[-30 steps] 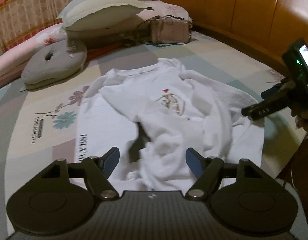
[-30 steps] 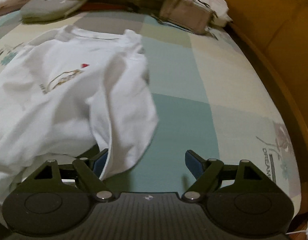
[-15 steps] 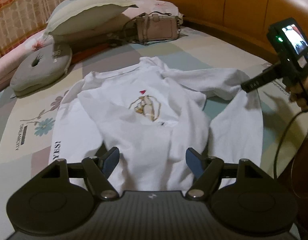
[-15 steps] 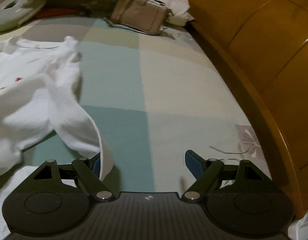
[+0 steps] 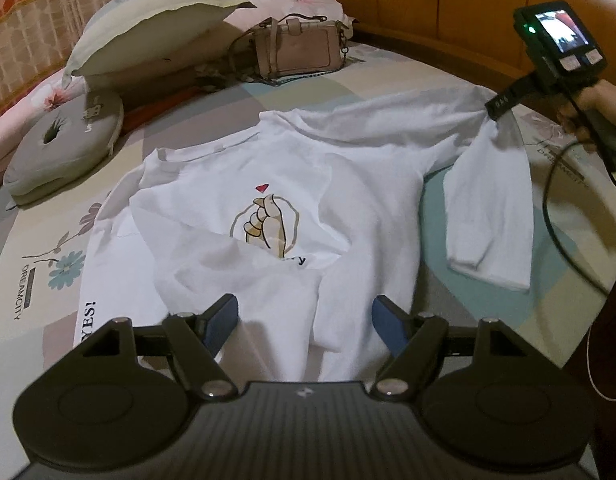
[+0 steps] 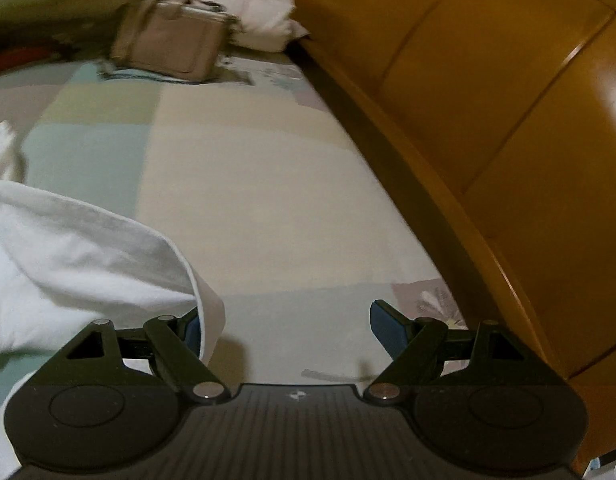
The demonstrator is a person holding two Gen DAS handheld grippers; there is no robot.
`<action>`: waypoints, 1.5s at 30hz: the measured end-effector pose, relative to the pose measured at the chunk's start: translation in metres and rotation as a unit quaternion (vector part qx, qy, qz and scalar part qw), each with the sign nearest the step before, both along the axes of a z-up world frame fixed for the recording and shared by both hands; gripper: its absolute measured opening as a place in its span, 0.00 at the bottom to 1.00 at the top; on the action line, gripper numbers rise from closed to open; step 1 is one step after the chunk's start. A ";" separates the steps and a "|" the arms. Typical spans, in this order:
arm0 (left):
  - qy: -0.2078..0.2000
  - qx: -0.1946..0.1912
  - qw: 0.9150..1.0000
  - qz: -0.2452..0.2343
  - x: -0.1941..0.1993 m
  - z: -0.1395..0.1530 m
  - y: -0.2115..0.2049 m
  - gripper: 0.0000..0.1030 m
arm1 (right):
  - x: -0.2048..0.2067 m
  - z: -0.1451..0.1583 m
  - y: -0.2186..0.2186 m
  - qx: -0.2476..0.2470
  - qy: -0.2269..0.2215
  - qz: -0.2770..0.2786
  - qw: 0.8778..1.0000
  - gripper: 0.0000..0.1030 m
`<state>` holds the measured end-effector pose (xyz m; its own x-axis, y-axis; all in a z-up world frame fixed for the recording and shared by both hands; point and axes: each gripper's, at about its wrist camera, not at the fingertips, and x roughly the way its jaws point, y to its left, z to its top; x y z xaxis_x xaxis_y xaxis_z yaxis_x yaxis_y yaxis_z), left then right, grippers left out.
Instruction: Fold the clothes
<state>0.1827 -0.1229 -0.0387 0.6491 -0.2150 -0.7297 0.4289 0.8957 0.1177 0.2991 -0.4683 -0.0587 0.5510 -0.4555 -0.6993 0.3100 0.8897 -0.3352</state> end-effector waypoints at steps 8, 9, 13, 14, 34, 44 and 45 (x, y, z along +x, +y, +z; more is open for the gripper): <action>0.004 -0.008 1.000 -0.002 0.011 -0.004 -0.003 0.73 | 0.053 -0.018 -0.042 0.021 0.003 -0.054 0.998 0.82; 0.005 -0.008 1.000 -0.002 0.013 -0.005 -0.003 0.73 | 0.058 -0.023 -0.044 0.025 0.008 -0.051 0.998 0.82; 0.008 -0.007 1.000 0.001 0.011 -0.006 0.000 0.73 | 0.060 -0.035 -0.043 0.057 0.031 -0.025 0.998 0.82; 0.008 -0.008 1.000 0.000 0.010 -0.005 0.001 0.73 | 0.056 -0.033 -0.042 0.069 0.027 -0.018 0.997 0.82; 0.009 -0.039 0.999 -0.028 -0.024 0.003 0.005 0.74 | -0.135 -0.059 -0.031 0.473 -0.071 0.056 0.876 0.87; 0.023 -0.050 0.998 -0.028 -0.022 -0.003 0.000 0.74 | -0.100 -0.074 -0.032 0.536 -0.138 0.065 0.831 0.90; 0.023 -0.050 0.998 -0.028 -0.023 -0.003 -0.001 0.74 | -0.097 -0.076 -0.032 0.540 -0.143 0.063 0.827 0.90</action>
